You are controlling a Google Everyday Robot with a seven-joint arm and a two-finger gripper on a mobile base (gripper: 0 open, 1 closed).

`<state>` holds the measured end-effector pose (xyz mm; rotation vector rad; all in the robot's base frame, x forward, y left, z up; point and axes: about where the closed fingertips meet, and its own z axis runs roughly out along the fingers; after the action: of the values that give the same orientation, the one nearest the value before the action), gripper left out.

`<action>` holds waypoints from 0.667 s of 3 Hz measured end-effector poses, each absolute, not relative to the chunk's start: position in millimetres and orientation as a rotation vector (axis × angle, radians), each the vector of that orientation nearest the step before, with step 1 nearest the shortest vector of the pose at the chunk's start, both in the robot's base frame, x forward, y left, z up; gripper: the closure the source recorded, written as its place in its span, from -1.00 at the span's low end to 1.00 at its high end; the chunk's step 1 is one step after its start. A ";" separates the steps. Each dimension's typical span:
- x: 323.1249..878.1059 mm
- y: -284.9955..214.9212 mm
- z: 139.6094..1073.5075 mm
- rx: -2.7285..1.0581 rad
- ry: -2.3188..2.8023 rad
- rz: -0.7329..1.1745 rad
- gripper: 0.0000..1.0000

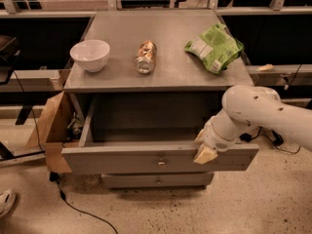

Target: Open top drawer

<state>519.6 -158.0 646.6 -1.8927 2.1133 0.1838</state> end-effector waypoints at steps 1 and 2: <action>513.9 -157.1 647.6 -1.902 2.120 0.185 1.00; 504.9 -157.6 648.5 -1.915 2.129 0.191 0.46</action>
Offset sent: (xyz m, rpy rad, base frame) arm -0.0403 -0.0092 0.0101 -0.0376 0.0535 0.0052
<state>504.9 -157.6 648.5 -1.9149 2.1291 0.1907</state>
